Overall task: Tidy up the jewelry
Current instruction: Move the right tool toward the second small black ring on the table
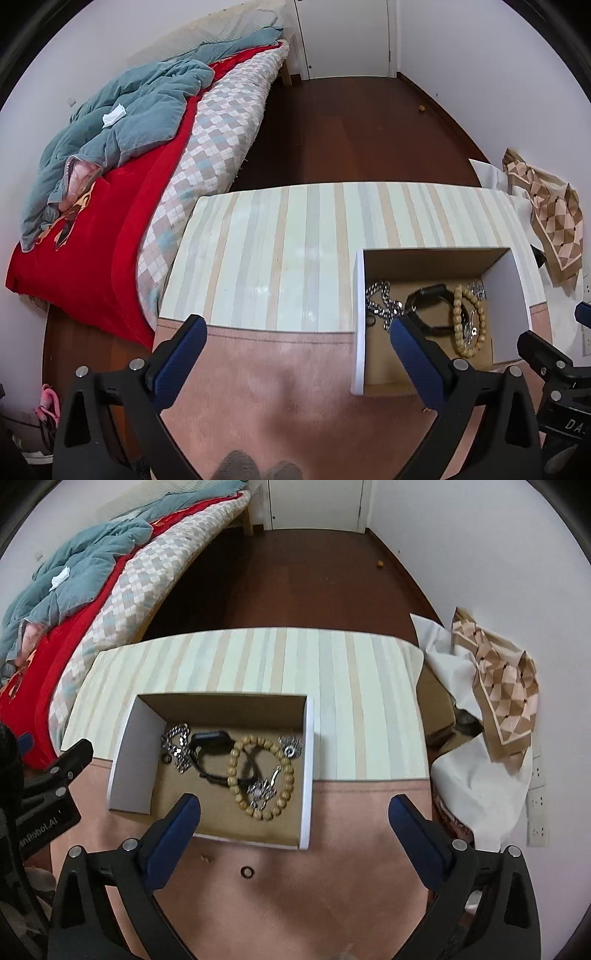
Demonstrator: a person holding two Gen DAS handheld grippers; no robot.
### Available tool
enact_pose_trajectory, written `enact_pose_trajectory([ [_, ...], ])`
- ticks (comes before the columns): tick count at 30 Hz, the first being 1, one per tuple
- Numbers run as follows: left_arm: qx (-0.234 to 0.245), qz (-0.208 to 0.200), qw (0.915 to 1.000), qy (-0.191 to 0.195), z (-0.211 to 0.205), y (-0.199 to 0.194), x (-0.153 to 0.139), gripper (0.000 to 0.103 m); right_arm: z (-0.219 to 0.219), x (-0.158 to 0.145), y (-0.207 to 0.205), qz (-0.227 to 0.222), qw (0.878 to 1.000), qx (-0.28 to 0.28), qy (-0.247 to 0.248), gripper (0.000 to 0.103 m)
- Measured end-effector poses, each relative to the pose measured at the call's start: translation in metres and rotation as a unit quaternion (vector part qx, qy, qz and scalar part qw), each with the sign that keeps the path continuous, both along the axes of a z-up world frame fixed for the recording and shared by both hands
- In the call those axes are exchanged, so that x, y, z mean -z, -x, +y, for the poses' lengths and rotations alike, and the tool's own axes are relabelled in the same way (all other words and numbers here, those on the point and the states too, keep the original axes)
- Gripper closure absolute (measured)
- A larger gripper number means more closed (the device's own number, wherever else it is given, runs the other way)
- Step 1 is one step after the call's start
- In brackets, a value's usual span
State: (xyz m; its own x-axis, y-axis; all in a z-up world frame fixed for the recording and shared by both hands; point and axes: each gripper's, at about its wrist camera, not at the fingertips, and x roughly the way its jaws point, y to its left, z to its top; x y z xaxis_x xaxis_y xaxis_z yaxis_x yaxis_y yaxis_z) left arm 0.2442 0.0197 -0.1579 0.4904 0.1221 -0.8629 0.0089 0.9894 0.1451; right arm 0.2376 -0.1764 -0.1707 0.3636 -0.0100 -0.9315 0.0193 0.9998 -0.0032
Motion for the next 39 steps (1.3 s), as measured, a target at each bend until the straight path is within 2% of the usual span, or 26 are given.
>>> enact_pose_trajectory([
  [10,0.002,-0.02,0.9998,-0.002,0.0,0.028,-0.02,0.001,0.007,-0.011,0.024,-0.019,1.0,0.002,0.003,0.0],
  [29,0.02,-0.093,0.9954,0.015,0.001,0.096,-0.094,0.001,0.006,-0.096,0.102,-0.112,0.993,0.008,0.018,0.0],
  [35,0.021,-0.102,0.9944,0.021,0.002,0.115,-0.101,0.001,0.005,-0.112,0.124,-0.126,0.992,0.011,0.01,0.0],
  [39,0.006,-0.099,0.9949,0.019,0.005,0.117,-0.094,0.001,0.003,-0.112,0.13,-0.125,0.992,0.012,0.005,0.0],
])
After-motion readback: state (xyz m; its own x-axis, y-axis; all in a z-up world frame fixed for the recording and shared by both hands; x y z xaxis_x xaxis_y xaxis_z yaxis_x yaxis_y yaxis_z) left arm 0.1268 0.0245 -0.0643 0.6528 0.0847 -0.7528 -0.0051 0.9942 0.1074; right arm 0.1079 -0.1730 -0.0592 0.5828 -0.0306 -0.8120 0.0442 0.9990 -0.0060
